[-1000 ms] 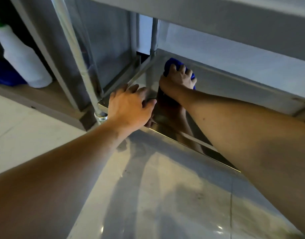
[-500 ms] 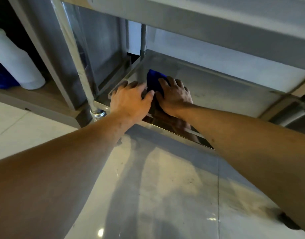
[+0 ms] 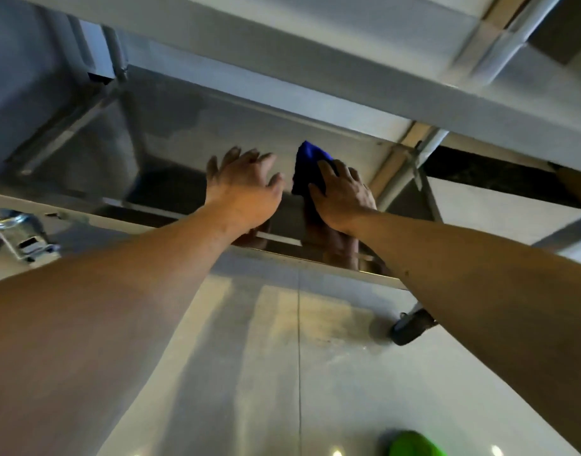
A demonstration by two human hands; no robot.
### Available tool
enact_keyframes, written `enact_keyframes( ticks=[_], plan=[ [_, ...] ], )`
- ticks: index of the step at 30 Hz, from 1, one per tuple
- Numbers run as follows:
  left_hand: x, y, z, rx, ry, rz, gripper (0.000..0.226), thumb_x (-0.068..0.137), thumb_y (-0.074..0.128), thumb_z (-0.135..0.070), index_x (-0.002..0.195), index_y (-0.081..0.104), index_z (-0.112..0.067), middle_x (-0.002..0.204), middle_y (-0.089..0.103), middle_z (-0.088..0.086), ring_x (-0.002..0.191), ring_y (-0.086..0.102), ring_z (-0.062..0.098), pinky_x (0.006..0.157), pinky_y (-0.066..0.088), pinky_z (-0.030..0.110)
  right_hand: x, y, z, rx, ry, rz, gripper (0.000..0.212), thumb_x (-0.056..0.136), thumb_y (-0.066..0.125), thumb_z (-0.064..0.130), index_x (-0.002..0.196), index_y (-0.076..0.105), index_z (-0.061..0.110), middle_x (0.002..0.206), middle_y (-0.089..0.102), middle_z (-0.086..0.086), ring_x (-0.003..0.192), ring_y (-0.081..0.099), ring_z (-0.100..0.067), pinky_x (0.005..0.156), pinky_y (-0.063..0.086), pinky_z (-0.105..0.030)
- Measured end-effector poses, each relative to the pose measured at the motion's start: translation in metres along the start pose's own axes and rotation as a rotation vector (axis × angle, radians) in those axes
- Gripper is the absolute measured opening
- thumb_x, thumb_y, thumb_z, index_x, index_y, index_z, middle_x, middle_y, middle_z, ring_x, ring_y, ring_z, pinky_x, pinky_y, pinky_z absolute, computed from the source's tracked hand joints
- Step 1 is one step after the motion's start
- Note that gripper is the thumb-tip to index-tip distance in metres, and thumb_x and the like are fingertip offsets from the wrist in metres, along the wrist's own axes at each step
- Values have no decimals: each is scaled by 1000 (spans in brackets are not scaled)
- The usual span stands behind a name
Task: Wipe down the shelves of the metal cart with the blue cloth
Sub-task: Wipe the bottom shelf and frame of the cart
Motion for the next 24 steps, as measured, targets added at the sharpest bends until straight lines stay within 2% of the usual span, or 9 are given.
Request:
enact_keyframes(
  ticks=[7,12,18,24],
  plan=[
    [8,46,-63,-32,80,57,54,100,35,-54,146,43,-28,153,45,1,146,30,28,118,19,58,-58,-23,-122,-15,328,16,56,101,39,48,153,27,30,158,30,-8,140,31,-36,108,36,-54],
    [9,64,-91,-50,124,88,52,99,32,-54,141,47,-27,150,47,1,145,30,29,118,18,58,-102,-27,-142,12,427,-59,51,102,39,46,150,33,29,155,33,-6,137,32,-32,108,36,-55],
    [9,58,-89,-54,125,66,56,99,30,-56,144,46,-28,152,45,3,145,29,30,119,16,58,-111,-14,-82,-20,518,-66,51,102,35,43,151,33,26,159,28,-9,144,22,-38,116,21,-60],
    [8,17,-42,-48,40,-4,56,99,30,-56,145,46,-28,151,47,1,145,30,29,118,17,58,-102,15,59,93,257,-93,55,102,32,41,155,28,30,163,22,-8,149,11,-38,119,8,-59]
  ],
)
Point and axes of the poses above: each hand's wrist, its own x-axis towards the middle knuckle, its own y-axis out of the palm, z = x × y, the point moved 7 cm from there along x, towards the middle knuckle
